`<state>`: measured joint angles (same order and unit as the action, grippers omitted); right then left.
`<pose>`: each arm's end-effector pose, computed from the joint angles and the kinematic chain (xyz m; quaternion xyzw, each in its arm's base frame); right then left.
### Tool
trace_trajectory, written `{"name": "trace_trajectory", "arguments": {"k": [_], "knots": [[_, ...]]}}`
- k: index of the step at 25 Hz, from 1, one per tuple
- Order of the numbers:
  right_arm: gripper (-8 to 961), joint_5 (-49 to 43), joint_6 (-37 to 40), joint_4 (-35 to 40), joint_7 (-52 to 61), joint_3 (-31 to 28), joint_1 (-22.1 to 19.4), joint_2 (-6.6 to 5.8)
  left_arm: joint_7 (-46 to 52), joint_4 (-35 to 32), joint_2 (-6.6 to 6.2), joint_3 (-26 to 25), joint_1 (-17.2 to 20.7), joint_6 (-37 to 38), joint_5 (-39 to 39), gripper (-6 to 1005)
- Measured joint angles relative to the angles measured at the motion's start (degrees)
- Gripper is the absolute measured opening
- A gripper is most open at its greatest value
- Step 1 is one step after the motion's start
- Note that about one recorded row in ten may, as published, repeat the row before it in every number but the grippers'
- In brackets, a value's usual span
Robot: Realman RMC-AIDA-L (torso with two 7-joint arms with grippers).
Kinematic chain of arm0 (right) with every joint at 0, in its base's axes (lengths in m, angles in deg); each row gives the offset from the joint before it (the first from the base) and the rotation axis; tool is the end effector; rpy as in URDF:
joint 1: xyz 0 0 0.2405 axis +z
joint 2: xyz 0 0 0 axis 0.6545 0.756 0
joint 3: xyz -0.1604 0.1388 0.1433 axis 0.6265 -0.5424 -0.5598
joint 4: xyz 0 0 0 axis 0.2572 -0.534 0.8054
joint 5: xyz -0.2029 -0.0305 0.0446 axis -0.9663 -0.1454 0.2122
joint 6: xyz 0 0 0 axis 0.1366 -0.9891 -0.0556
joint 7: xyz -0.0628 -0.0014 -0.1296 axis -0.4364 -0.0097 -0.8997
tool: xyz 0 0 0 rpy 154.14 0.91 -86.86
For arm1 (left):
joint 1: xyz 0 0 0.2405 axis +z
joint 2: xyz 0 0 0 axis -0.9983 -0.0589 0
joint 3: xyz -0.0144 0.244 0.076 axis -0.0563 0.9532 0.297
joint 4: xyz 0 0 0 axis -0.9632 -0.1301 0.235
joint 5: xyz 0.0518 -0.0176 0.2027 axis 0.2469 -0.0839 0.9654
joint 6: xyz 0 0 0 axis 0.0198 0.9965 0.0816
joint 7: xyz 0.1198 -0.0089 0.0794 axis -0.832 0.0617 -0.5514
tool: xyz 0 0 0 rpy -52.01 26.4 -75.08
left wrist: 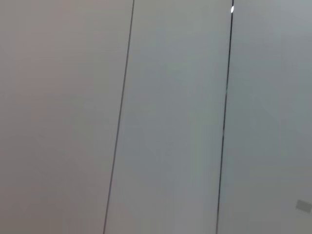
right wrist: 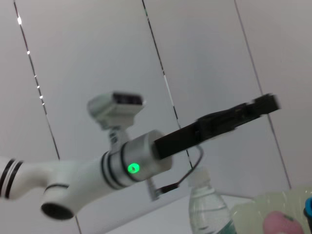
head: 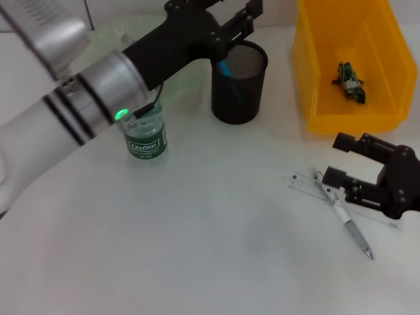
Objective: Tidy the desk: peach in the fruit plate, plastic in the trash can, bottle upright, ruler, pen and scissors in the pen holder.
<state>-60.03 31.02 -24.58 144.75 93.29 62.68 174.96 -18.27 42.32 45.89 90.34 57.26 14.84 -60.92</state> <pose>0.2981 0.2466 0.0084 -0.8807 0.1987 0.4011 0.1551 -0.1579 0.3669 -0.0568 -0.8438 -0.1357 -0.4347 0.2839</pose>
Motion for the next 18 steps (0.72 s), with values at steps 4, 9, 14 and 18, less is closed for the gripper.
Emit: {"name": "trace_trajectory", "arguments": {"k": [4,9,14,18], "knots": [[765,2.8,0.1,0.3,3.3,-0.6,-0.4,-0.44,2.8,-1.0,-2.38,-0.6,5.3,10.7,3.1,580],[765,7.4,2.4,1.0,8.7,-0.7,-0.5,-2.26,7.9,-0.6,-6.18,-6.4,10.8,24.1,15.1,604],[765,8.6,5.6,9.4,19.2,-0.2,1.4,-2.97,18.3,-0.4,-8.7,-16.5,11.8,33.4,37.5,629],[766,8.3,6.9,24.4,31.5,2.8,3.6,-2.34,23.6,0.2,-8.4,-25.0,12.1,37.3,49.4,648]]}}
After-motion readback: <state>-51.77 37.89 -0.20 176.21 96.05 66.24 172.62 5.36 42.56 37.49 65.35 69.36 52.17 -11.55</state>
